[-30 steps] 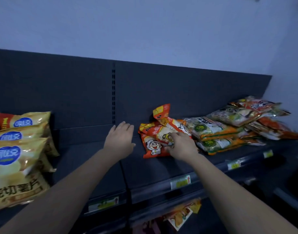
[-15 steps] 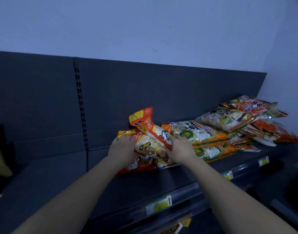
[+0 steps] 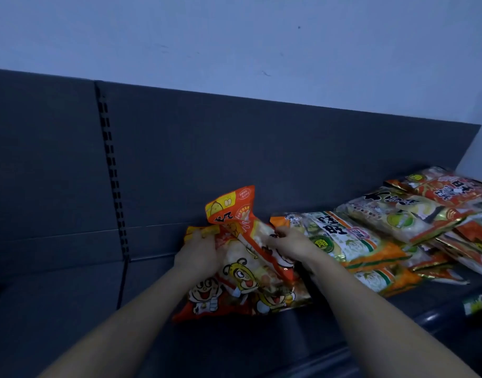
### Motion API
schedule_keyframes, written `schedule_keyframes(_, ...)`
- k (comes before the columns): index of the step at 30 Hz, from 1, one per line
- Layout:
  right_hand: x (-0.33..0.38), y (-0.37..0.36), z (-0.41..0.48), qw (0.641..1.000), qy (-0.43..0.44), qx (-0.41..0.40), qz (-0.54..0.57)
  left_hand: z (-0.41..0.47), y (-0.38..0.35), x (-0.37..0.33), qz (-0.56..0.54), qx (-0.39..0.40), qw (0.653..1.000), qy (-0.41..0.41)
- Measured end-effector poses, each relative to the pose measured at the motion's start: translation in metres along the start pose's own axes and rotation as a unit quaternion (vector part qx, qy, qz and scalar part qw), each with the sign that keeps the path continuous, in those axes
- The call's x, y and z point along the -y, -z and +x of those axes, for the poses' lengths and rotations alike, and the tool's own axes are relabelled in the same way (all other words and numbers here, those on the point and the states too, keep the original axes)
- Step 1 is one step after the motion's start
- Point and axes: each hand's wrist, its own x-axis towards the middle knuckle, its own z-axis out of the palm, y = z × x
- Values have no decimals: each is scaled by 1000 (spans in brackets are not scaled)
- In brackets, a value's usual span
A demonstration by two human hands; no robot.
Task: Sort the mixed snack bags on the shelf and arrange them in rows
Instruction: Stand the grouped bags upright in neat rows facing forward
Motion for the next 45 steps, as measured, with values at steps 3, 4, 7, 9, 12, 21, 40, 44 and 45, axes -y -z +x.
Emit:
schedule_keyframes(3, -4, 11, 12, 997, -29, 45, 61, 0, 0, -4, -108, 55, 988, 95)
schedule_keyframes(4, -6, 13, 15, 996, -31, 55, 62, 1, -2, -5, -157, 65, 979, 112)
schedule_keyframes(7, -3, 18, 16, 995, -39, 78, 44, 5, -7, -8, -360, 63, 914, 177)
schedule_keyframes(9, -3, 19, 18, 993, -46, 104, 35, 4, -8, -8, -481, 50, 849, 212)
schedule_keyframes(12, -7, 16, 16, 991, -51, 116, 49, -6, -4, -12, -589, 15, 778, 217)
schedule_keyframes(21, -8, 7, 0, 960, 17, 131, 247, -42, 14, -17, -661, -109, 711, 214)
schedule_keyframes(40, 105, -84, -50, 868, 130, 277, 392, -125, 87, 84, -673, -237, 695, 91)
schedule_keyframes(44, 129, -118, -56, 865, 148, 250, 410, -128, 107, 113, -552, -260, 785, 107)
schedule_keyframes(45, 135, -128, -57, 864, 151, 236, 418, -127, 112, 121, -513, -268, 807, 116)
